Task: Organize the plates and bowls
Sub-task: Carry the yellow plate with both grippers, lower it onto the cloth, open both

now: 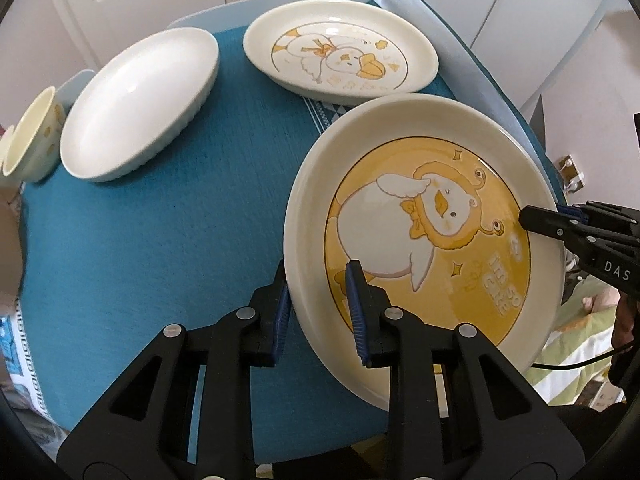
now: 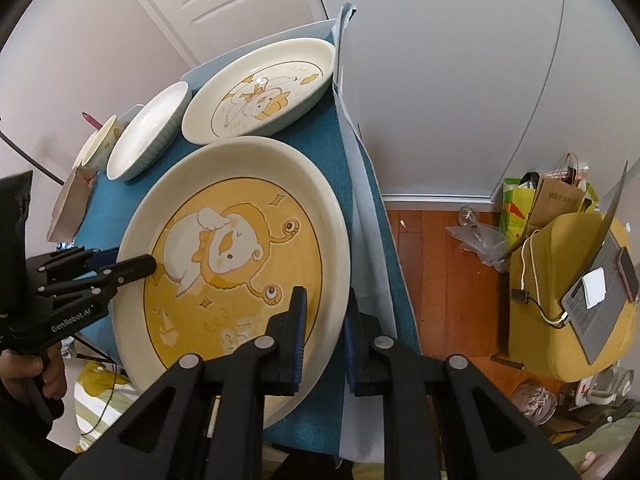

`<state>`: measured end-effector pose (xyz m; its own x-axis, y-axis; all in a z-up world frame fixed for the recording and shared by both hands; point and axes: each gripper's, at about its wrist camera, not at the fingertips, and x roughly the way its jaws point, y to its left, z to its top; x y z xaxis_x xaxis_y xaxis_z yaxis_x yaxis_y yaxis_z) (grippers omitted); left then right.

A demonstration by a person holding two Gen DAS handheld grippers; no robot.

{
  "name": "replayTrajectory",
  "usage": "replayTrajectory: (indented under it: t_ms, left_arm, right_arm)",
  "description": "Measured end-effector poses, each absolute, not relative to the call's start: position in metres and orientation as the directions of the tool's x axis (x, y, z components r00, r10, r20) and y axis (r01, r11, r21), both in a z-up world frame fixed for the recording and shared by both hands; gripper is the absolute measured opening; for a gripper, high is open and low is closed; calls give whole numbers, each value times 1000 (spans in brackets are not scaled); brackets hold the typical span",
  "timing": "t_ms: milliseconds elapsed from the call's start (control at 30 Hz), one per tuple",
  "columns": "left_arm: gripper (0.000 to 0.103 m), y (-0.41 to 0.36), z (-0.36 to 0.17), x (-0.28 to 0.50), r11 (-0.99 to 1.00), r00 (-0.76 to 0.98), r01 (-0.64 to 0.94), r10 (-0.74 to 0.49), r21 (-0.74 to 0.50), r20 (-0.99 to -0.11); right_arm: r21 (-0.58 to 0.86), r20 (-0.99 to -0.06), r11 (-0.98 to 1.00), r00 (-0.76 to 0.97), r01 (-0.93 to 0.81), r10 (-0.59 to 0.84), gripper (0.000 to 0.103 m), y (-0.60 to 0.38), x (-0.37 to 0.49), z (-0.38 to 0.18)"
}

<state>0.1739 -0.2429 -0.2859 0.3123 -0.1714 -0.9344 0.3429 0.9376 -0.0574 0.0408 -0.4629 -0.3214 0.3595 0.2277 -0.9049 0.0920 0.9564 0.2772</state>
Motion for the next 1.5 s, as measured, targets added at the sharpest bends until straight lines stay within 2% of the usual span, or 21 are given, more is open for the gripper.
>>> replayTrajectory:
  t_ms: [467,900,1267,1500]
  left_arm:
    - [24,-221,-250,159,946,386,321,-180,-51,-905]
    - [24,-117,-221,138,986,415,161,-110,-46,-903]
    - [24,7,-236,134,998,380,50,-48,-31,-924]
    - [24,56,-266,149,997,350,47,-77,-65,-934]
  right_arm:
    - [237,-890,971,411,46,198,15,-448,39,-297]
    - [255,-858,960,431,-117,280,15,-356,66,-255]
    - [279,-870,939,361,-200,335,15,-233,101,-282]
    - [273,-892,945,321,-181,319,15,-184,113,-308]
